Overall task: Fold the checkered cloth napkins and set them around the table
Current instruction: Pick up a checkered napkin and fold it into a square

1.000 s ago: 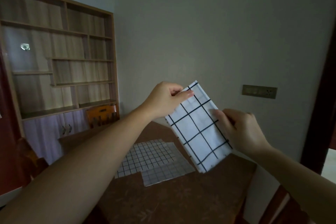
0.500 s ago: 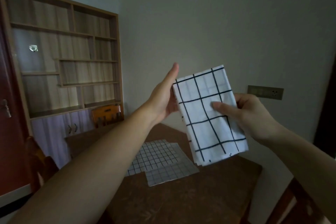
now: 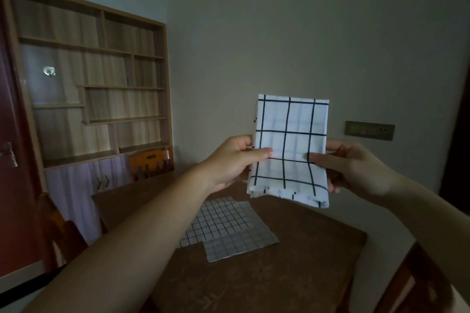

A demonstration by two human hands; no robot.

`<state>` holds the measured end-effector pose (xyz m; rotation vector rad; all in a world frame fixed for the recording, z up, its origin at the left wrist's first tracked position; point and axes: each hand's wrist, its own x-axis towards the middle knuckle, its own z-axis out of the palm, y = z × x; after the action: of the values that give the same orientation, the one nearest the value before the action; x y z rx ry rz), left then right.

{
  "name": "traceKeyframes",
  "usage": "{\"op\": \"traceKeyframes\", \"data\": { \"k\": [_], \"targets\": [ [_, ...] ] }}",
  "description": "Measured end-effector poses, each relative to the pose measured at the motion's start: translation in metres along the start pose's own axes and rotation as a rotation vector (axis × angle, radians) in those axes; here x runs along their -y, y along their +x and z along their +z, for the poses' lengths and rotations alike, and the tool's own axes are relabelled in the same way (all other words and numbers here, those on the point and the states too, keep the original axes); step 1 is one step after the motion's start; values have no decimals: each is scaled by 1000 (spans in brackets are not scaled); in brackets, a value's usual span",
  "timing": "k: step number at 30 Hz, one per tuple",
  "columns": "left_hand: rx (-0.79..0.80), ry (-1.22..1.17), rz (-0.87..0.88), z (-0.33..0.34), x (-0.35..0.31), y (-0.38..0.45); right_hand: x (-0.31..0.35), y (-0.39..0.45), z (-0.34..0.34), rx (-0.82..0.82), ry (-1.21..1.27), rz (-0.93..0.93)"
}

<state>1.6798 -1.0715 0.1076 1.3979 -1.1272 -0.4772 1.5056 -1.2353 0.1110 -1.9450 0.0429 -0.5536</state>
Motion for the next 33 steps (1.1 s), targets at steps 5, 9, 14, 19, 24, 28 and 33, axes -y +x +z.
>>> {"op": "traceKeyframes", "data": {
  "k": [5, 9, 14, 19, 24, 28, 33],
  "targets": [
    [53, -253, -81, -2, 4, -2, -5, -1, -3, 56, 177, 6],
    [90, -290, -40, 2, 6, -2, -8, 2, -5, -30, 254, 17],
    [62, -295, -31, 6, 7, -2, -13, 6, -2, -81, 239, 40],
    [-5, -334, -215, 11, 9, -4, -21, 10, -1, -217, 116, -66],
    [3, -123, -257, 16, 14, -5, -28, 14, -3, -333, -87, -132],
    [-99, 43, -82, 13, 24, 2, -26, 13, -2, -265, -73, -67],
    [20, 343, 101, 13, 30, 2, -27, 15, -2, -252, -333, -127]
  ]
}}
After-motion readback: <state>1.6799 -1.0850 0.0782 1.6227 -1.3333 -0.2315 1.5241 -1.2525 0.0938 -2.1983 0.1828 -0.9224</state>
